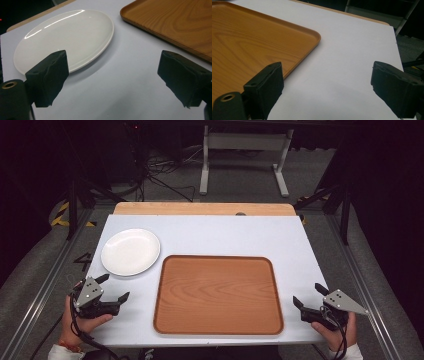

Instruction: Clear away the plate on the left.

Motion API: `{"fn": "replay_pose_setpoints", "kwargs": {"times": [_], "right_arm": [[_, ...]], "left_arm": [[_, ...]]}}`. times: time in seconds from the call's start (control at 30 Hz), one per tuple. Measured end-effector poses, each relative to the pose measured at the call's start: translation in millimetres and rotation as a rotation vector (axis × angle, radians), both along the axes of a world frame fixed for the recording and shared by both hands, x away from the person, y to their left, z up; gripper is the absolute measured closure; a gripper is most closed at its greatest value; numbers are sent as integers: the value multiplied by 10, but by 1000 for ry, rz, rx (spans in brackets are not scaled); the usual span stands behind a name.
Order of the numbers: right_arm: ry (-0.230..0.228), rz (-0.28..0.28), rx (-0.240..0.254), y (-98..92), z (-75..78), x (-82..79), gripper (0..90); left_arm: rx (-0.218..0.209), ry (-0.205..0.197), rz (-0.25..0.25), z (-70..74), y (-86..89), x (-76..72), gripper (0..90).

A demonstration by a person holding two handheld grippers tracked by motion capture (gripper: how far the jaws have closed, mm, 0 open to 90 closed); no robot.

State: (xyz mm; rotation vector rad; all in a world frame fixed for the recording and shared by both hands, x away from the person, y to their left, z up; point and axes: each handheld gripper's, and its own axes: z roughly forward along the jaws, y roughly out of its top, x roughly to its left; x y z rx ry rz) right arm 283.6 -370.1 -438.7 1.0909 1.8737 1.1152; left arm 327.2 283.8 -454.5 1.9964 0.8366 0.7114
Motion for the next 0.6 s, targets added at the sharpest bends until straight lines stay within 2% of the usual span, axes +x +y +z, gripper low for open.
{"fn": "replay_pose_setpoints", "kwargs": {"times": [0.17,0.2,0.23,0.27,0.37,0.43,0.6], "right_arm": [[-2,-6,13,-19,-1,10,88],[1,-6,16,-20,-7,18,81],[2,-6,14,-18,-10,21,75],[2,-3,12,-13,-11,22,68],[6,0,10,-4,-10,22,57],[12,10,8,12,-12,20,46],[26,26,-3,42,-27,30,37]], "left_arm": [[26,11,-3,8,-19,32,99],[50,20,-5,6,-31,71,98],[50,20,-5,6,-31,71,98],[80,17,2,12,-50,107,98],[93,20,-1,29,-63,150,98],[126,14,6,49,-70,191,98],[156,38,5,77,-71,335,98]]}}
